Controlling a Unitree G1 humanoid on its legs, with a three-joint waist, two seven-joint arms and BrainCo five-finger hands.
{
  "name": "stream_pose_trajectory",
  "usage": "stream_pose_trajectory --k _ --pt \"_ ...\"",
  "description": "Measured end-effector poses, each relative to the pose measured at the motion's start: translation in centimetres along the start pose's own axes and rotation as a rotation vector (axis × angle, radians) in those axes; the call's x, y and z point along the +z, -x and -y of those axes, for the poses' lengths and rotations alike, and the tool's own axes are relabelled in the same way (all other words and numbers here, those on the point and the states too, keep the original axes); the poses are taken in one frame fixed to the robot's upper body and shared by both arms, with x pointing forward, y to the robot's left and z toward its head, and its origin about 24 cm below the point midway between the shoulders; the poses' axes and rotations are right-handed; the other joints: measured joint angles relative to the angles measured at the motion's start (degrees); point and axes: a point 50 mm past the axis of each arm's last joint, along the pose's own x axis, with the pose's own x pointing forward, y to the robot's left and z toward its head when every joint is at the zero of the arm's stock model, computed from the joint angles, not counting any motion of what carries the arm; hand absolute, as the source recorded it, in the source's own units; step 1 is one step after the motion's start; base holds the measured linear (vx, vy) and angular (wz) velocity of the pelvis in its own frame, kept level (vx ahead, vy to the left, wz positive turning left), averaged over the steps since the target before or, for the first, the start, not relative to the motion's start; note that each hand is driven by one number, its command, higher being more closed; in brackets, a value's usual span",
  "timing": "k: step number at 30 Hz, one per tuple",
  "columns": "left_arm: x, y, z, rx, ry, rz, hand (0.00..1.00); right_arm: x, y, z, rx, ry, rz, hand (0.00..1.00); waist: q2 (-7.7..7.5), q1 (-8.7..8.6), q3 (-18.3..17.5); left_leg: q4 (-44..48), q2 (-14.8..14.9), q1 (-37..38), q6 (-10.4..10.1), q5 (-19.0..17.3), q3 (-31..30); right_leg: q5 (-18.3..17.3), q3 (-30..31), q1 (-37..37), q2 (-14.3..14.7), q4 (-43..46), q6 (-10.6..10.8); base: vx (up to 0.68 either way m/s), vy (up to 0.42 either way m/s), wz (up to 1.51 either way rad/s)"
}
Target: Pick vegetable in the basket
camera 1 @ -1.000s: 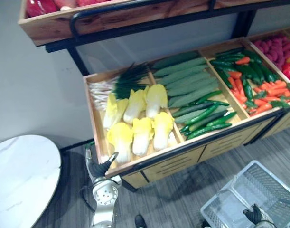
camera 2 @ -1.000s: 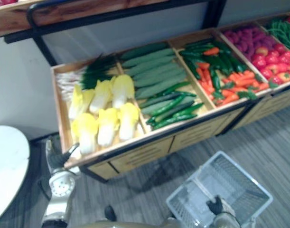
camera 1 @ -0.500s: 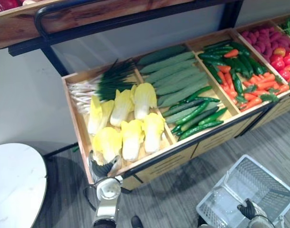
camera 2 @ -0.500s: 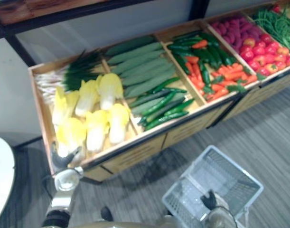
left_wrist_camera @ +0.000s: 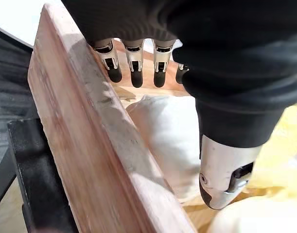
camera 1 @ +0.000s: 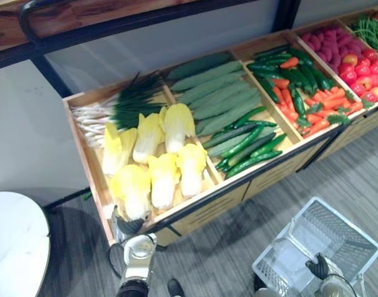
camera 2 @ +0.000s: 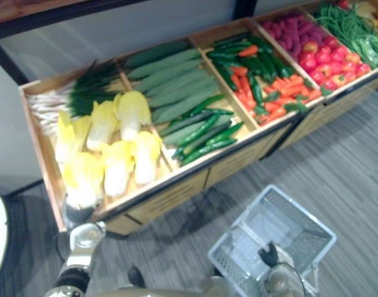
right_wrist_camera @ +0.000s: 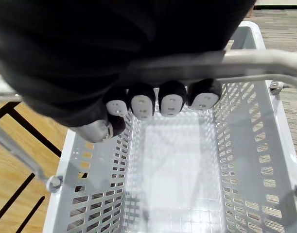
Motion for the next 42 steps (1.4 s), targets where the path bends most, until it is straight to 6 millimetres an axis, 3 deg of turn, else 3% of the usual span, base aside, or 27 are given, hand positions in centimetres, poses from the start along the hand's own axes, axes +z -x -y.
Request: stream_pose_trajectory --k 19,20,26,42 --pt "0.0 -1.3 0.3 0.029 -0.035 -0.081 0.00 1.4 -1.2 1.1 -0.047 -0.008 0.014 1.00 0.97 -1.17 2.9 0.0 0.1 1.0 -0.7 -0.7 3.3 1.4 4.0 -2.1 0.5 -0.6 -0.2 -0.01 -0.012 -0.11" --pt "-0.1 -1.4 0.3 0.030 -0.039 -0.086 1.00 1.4 -1.3 1.1 -0.047 -0.009 0.015 1.00 1.00 -1.18 2.9 0.0 0.1 1.0 -0.7 -0.7 3.5 1.5 4.2 -2.3 0.5 -0.6 -0.2 -0.04 -0.018 -0.19" --pt "-0.7 -2.4 -0.7 0.016 -0.086 -0.108 1.00 1.4 -1.7 2.2 -0.025 0.039 0.038 1.00 1.71 -1.13 3.0 0.0 0.2 1.3 -1.2 -1.0 5.3 2.2 6.4 -3.5 1.0 -1.1 -0.7 -0.04 -0.018 -0.17" --pt "-0.1 -3.7 -1.4 0.005 -0.119 -0.111 1.00 0.9 -1.4 2.3 0.030 0.068 0.055 1.00 1.12 -1.23 3.3 0.0 0.2 2.6 -0.9 -0.8 4.5 2.9 5.2 -1.1 0.8 -1.7 -0.3 0.00 -0.007 0.03"
